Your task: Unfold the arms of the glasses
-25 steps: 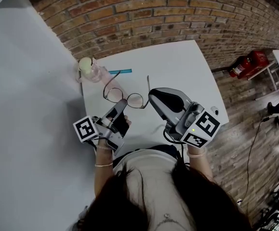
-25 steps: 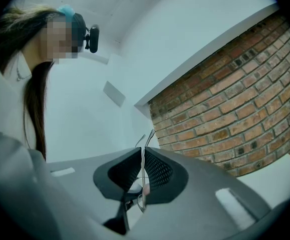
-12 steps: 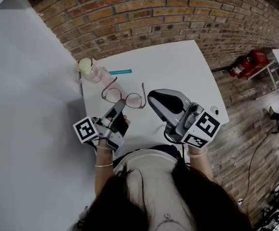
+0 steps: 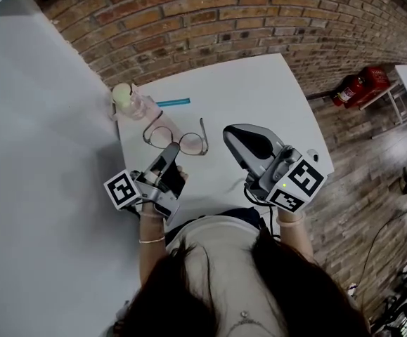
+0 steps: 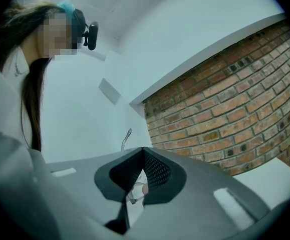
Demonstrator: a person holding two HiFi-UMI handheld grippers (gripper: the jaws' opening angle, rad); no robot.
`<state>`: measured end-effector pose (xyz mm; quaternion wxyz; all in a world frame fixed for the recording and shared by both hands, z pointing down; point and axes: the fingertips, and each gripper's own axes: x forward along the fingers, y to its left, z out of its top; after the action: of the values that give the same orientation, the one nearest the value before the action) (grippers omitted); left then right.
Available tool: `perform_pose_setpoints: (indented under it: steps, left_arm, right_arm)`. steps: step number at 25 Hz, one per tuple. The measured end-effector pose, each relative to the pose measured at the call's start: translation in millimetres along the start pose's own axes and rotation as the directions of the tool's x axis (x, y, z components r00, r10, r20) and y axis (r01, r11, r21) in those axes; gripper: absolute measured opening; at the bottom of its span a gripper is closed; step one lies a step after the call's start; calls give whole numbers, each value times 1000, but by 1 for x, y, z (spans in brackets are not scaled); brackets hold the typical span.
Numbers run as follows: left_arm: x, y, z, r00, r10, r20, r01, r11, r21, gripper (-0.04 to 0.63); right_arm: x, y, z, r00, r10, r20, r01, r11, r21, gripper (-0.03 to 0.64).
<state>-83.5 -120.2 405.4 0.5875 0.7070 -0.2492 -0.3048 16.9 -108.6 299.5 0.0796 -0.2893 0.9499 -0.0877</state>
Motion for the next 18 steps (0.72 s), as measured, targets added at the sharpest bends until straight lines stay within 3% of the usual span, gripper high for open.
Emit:
perform_pose_setpoints:
  steps: [7, 18]
  left_arm:
    - [-7, -7, -3, 1000, -19, -8, 19, 1000, -9, 21]
    - [-25, -22, -12, 998, -64, -28, 63, 997, -35, 21]
  right_arm:
    - [-8, -14, -7, 991, -131, -39, 129, 991, -43, 6]
    - [-22, -20, -36, 952, -284, -118, 273, 957, -102, 6]
